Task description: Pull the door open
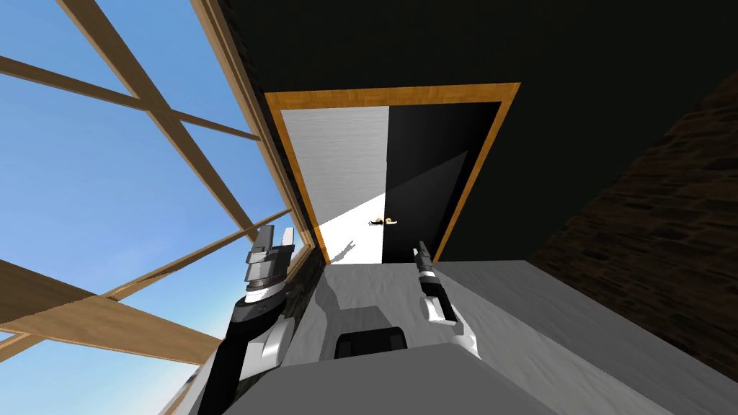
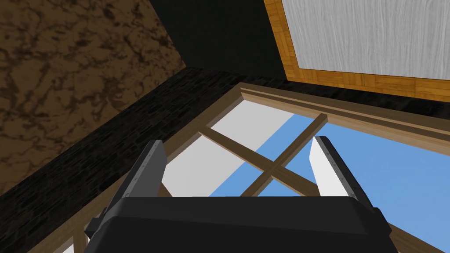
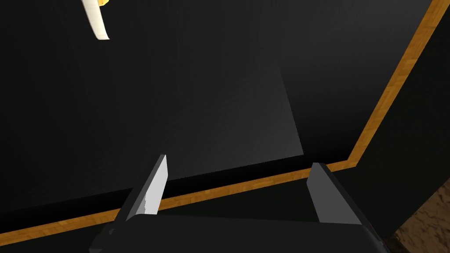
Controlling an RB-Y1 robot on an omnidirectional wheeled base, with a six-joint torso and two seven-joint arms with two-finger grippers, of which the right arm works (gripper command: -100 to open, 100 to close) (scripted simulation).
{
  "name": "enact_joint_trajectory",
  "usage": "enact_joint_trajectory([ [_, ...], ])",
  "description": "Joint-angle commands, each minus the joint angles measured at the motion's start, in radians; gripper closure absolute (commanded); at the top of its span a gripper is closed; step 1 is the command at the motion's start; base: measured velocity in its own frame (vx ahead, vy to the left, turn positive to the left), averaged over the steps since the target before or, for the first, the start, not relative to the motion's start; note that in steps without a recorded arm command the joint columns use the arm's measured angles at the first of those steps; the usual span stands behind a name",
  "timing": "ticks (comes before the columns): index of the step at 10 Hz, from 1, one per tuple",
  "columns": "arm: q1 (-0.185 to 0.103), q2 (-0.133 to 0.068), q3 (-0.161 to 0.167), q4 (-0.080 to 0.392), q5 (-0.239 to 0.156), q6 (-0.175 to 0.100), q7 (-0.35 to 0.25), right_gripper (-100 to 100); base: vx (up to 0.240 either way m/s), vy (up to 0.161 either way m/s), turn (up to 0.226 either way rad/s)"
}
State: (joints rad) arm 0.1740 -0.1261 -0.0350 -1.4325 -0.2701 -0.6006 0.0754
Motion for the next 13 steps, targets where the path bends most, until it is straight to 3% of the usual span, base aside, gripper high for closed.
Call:
enact_joint_trajectory([
  [1,-0.015,-0.009,0.0,0.047,-0.012,-0.013,0.0,-100,0.07,-0.003,0.138],
  [7,-0.076,-0.029,0.004,0.229,-0.056,-0.062,0.008,-100,0.095,-0.026,0.1],
  [9,-0.086,-0.032,0.005,0.258,-0.063,-0.07,0.01,-100,0.081,-0.023,0.064],
  [13,-0.124,-0.044,0.008,0.371,-0.09,-0.101,0.015,-100,0.075,-0.027,0.089],
])
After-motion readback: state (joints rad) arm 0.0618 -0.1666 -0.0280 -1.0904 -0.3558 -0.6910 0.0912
